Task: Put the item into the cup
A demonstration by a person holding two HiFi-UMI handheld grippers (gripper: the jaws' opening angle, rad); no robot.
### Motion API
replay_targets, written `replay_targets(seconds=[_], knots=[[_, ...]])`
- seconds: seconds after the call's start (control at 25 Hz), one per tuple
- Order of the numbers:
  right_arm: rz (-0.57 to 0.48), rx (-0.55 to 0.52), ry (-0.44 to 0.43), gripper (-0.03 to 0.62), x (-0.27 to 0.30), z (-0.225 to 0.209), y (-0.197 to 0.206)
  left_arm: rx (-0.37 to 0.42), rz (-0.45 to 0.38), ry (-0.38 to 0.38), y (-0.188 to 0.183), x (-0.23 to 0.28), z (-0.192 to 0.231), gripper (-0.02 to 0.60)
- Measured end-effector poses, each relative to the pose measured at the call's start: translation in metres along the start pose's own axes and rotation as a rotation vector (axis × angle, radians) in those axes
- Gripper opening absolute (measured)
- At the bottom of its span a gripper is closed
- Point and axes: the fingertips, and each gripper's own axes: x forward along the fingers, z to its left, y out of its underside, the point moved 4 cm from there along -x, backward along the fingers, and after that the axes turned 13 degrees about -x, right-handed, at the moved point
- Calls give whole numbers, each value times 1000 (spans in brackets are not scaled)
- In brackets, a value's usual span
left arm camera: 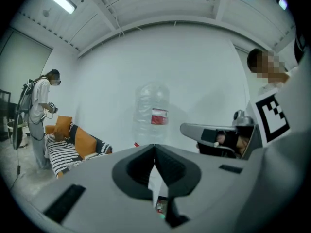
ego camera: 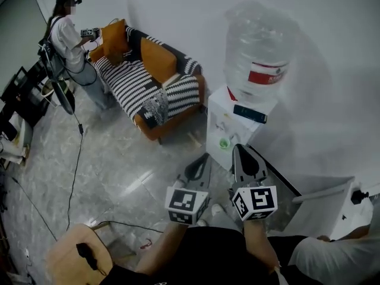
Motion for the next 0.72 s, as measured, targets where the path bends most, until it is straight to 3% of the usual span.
replay_targets(seconds=[0.16, 0.72], knots=[[1, -21, -4, 9, -8, 4, 5, 5, -58, -17, -6, -10, -4, 14], [18, -54, -41, 9, -32, 35, 5, 3, -86, -11, -6, -36, -7, 14]])
